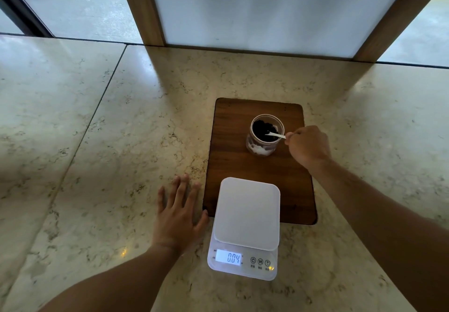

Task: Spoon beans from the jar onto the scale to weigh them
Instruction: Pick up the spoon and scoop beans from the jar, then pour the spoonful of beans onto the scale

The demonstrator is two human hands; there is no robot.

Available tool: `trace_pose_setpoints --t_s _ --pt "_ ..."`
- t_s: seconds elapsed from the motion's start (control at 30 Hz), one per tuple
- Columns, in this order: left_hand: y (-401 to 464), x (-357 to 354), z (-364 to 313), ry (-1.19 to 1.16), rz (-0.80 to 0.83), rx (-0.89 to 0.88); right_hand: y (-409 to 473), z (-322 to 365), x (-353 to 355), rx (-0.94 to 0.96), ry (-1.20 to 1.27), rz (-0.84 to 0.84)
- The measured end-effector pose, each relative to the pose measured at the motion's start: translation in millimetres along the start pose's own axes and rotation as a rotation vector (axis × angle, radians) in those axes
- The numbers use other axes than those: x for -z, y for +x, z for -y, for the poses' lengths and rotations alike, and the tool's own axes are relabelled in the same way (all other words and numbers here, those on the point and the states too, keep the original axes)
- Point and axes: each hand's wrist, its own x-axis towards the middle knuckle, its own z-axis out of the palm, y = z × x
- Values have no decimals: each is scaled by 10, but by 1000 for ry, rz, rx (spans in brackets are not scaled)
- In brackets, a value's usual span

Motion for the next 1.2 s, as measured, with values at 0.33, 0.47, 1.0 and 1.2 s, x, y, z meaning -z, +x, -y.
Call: trace_pose_setpoints --t_s 0.33,0.47,1.0,1.2 --pt "3 28 -10 5 12 7 -20 -50 31 -58 85 16" --pt "5 30 -14 9 21 5 -33 -68 33 -73 106 17" --pt "0 41 -19 -7 11 11 -150 -165 145 -60 187 2" --pt "-11 45 -21 -23 -1 2 -348 -221 215 19 198 48"
